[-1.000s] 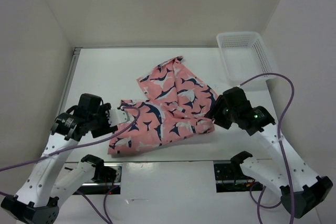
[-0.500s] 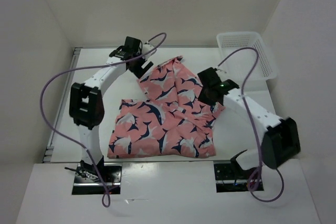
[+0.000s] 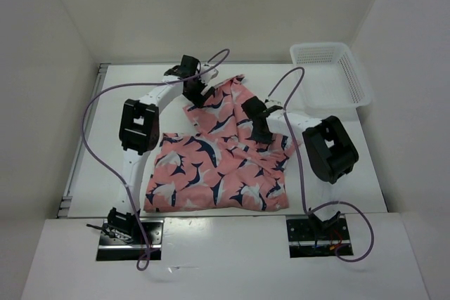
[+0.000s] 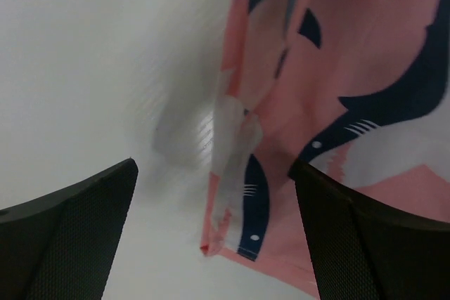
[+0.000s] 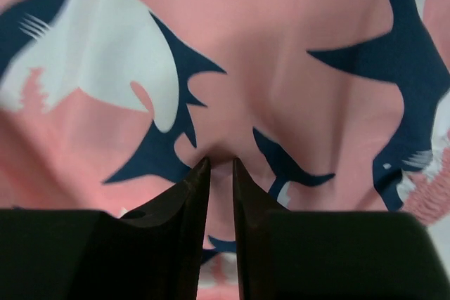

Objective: Fold and stack the shorts
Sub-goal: Flatten the shorts out

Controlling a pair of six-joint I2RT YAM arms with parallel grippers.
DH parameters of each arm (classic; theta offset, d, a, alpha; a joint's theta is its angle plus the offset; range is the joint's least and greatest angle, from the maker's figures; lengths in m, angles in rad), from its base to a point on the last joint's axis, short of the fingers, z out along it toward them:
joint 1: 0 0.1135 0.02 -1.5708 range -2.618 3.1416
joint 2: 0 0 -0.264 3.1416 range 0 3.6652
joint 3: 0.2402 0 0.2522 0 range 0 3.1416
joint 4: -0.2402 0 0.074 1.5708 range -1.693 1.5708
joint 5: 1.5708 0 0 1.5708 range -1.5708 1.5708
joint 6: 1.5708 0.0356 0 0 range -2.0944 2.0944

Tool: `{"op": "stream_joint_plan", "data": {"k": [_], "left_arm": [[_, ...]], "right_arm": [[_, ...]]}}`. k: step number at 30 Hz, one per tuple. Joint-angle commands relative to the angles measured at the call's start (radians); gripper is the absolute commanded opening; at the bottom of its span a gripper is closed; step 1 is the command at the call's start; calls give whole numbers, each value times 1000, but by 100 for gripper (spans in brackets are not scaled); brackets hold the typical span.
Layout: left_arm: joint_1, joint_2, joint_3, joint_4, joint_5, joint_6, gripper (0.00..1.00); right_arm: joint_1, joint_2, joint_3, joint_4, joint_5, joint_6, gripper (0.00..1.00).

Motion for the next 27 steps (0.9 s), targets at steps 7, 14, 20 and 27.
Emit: {"op": "stream_joint_plan", "data": {"k": [7, 14, 20, 27], "left_arm": [[4, -9, -97, -19, -27, -77, 46], [118, -165, -267, -11, -92, -177, 6], [162, -401, -526, -2, -69, -140, 28], [222, -527, -555, -66, -81, -182, 65]], "right_arm": [[-18, 163, 135, -3, 14, -9, 27], [-18, 208, 271, -13, 4, -97, 28], [-18, 253, 388, -2, -19, -195, 30], [-9, 199, 559, 18, 36, -351, 57]]}}
